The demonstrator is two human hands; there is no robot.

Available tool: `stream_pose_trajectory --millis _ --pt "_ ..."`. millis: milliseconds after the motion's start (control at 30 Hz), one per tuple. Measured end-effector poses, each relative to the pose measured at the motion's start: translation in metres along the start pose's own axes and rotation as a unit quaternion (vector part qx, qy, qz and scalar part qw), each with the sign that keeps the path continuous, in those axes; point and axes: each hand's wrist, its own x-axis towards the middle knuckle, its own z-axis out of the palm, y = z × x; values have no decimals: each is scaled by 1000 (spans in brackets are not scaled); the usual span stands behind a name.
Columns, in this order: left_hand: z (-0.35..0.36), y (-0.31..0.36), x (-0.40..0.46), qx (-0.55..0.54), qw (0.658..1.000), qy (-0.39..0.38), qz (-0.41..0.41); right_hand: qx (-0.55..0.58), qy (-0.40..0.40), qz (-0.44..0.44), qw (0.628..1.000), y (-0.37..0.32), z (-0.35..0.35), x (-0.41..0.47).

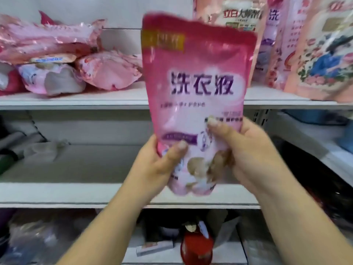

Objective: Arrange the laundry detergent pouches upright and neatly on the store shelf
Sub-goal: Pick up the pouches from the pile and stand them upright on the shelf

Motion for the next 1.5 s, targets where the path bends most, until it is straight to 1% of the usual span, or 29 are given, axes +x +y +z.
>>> stream_pose_trajectory --millis 133,200,267,333,367,433,500,533,600,667,733,767,833,867,933,1033,1100,1167,1200,1267,1333,1400,1500 --pt "21 43 63 38 995 -49 81 -5 58 -128 990 -54 -9 34" --pt "32 65 94 50 991 -74 99 0 89 -151 984 -75 -18 58" --pt "43 79 116 72 987 -89 116 24 113 -144 983 -90 -25 78" --pt "52 84 135 58 987 -98 109 26 130 -151 980 -99 -32 94" --pt "58 87 141 55 989 -103 96 9 142 -160 977 -102 -37 101" --pt "64 86 148 63 988 -121 67 -52 175 -177 967 -98 -47 110" --pt "68 74 149 91 982 -160 47 -103 186 -170 962 -86 -57 114" --pt "71 69 147 134 974 -177 36 -103 181 -150 966 -79 -61 114" --pt "75 60 137 197 964 -179 31 -52 160 -113 979 -67 -68 113" --pt "74 55 137 189 967 -166 39 -26 126 -106 986 -63 -73 114" --pt "72 54 142 168 972 -163 26 -54 92 -67 992 -65 -73 114" --pt "71 54 143 160 973 -166 23 -70 89 -43 993 -66 -70 111" --pt "73 52 143 153 975 -156 30 -101 80 -22 991 -68 -68 109" --pt "74 52 141 156 976 -150 33 -117 87 -25 989 -68 -68 109" --pt "75 54 140 158 978 -133 36 -162 127 -62 977 -68 -72 115" --pt "76 51 142 193 974 -107 51 -257 173 -145 940 -68 -71 117" --pt "76 50 143 201 974 -95 50 -305 186 -159 921 -68 -68 117" --pt "77 50 143 208 973 -86 50 -329 186 -153 913 -68 -70 117" --pt "77 50 143 212 972 -83 51 -326 178 -145 917 -67 -71 117" --pt "78 50 141 201 975 -86 40 -294 144 -120 937 -67 -75 117" --pt "77 53 138 182 977 -103 27 -241 104 -68 962 -66 -79 117" --pt "75 56 137 167 977 -130 11 -182 86 -34 979 -64 -79 116" --pt "72 55 139 144 981 -130 -5 -170 77 -48 981 -64 -82 115"
